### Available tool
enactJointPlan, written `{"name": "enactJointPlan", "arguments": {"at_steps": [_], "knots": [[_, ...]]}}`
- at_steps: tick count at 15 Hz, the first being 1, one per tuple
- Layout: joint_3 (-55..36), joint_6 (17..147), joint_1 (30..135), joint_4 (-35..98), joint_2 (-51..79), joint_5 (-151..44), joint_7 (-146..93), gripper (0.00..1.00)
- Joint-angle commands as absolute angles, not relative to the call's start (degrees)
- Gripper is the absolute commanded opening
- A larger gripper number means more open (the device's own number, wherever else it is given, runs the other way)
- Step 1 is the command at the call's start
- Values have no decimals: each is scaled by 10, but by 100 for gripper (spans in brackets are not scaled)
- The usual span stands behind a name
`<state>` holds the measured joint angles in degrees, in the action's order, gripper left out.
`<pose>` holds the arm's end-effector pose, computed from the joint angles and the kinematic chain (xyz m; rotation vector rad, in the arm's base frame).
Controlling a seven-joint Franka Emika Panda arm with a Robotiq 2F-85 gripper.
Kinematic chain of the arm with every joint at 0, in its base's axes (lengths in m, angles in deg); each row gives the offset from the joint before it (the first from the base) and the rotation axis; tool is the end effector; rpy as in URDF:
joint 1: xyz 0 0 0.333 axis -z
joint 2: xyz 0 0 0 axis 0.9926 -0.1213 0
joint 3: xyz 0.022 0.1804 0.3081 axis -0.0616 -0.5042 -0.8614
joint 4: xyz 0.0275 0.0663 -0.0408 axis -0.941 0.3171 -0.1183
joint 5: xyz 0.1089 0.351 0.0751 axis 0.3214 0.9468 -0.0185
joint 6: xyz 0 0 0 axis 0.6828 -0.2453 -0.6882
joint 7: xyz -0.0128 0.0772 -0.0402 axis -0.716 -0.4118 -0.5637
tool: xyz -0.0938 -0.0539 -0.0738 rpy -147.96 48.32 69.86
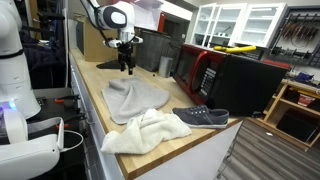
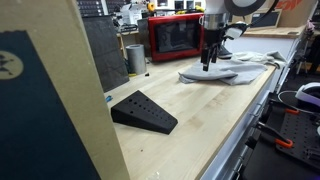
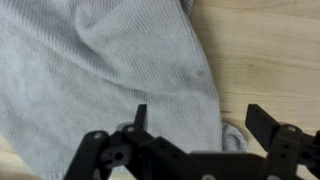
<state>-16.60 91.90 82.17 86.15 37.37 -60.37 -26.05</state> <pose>0.4312 0.0291 0.3430 3.0259 0.1822 0.1127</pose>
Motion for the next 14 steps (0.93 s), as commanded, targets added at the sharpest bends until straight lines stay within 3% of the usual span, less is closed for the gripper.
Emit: {"name": "enactJointPlan", "arguments": {"at_steps": [1,13,14], "knots": [[-170,911,811,841,348,-619,-312,100],[-204,901,766,773,265,-731,-352,100],[-205,900,764,767,259,-729,-361,75]]}}
